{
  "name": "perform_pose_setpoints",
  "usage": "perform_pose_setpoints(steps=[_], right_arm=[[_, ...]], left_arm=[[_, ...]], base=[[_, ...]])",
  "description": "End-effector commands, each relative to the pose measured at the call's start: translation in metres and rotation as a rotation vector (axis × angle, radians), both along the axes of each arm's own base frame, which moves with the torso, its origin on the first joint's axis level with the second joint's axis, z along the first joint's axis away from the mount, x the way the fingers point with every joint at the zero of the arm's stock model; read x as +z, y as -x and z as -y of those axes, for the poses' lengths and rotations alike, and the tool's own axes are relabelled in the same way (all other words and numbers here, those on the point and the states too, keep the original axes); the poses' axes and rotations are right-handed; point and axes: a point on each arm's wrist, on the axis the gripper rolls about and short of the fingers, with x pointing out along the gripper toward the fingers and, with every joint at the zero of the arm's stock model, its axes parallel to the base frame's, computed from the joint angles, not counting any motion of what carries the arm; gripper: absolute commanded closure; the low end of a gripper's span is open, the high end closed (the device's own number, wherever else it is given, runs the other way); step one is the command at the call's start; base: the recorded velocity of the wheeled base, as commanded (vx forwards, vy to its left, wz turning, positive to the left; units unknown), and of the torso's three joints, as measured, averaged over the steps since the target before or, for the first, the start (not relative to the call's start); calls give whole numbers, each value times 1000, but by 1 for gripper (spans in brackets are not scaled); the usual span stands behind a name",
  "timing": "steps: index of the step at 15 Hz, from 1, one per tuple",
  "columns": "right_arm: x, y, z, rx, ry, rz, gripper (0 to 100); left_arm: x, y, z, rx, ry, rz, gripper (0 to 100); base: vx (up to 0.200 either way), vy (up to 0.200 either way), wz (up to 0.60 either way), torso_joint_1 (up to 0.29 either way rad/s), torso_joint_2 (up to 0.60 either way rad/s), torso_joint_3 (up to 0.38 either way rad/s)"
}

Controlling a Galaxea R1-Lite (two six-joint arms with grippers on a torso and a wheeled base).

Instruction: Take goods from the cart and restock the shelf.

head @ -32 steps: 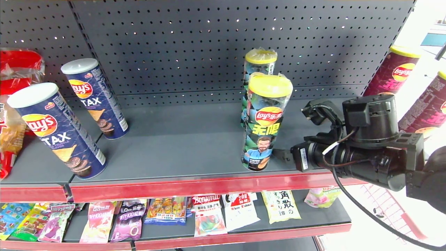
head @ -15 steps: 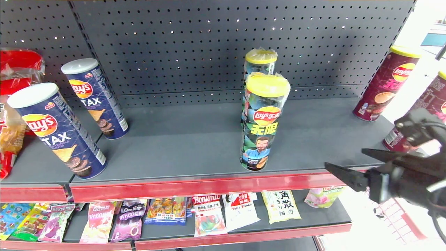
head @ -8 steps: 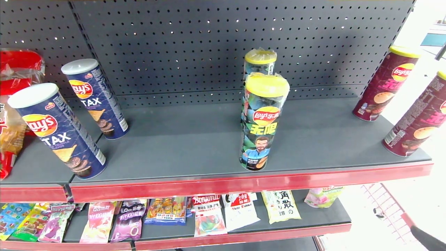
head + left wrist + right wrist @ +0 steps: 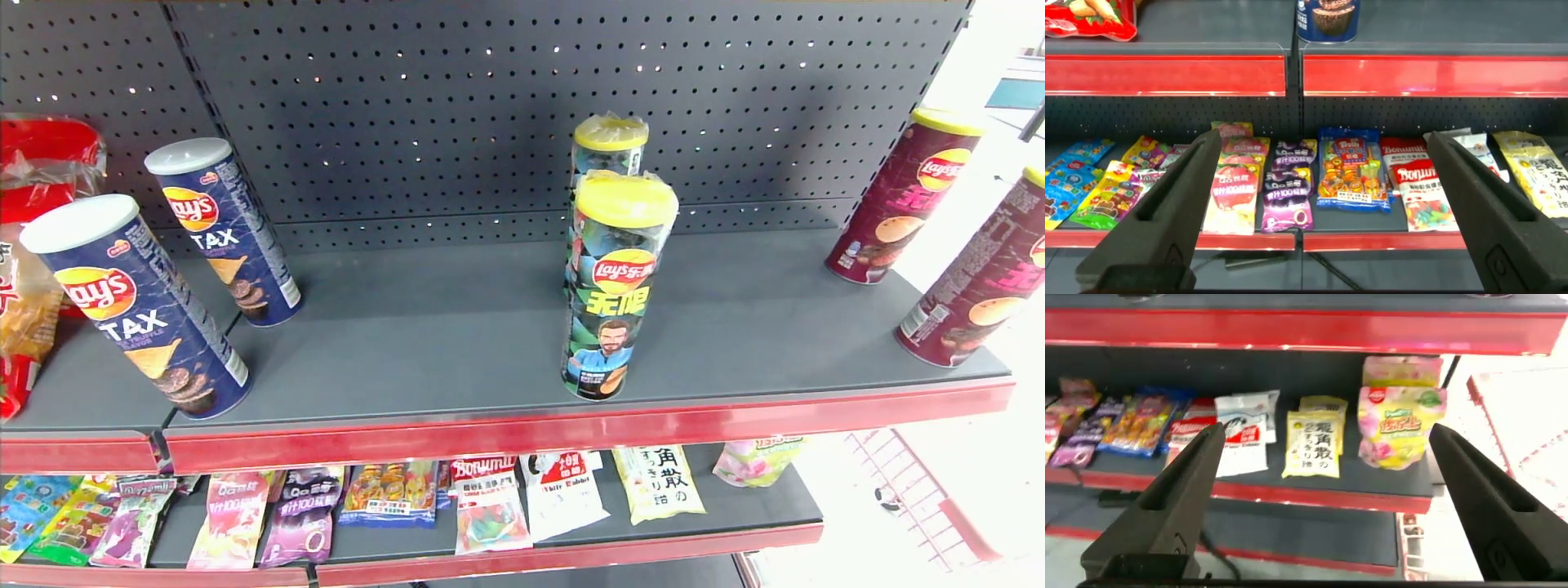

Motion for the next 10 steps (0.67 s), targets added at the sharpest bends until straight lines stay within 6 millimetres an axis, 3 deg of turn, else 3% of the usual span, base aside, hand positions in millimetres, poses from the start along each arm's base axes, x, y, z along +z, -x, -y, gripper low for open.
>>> perform_pose_setpoints(steps=[1, 4, 6, 10], right_arm=[[-2, 1, 3, -134, -8, 44, 0], [-4, -2, 3, -145, -31, 92, 0], [-4, -2, 0, -19, -7, 91, 0], [-5, -2, 1, -51, -3, 84, 0]], left_arm=[[0, 0, 0, 1, 1, -1, 0], [0, 0, 0, 1, 1, -1, 0], [0, 0, 0, 1, 1, -1, 0], [0, 0, 0, 1, 1, -1, 0]], base=[[0, 0, 0, 0, 0, 0], [0, 0, 0, 0, 0, 0], [0, 0, 0, 0, 0, 0], [0, 0, 0, 0, 0, 0]])
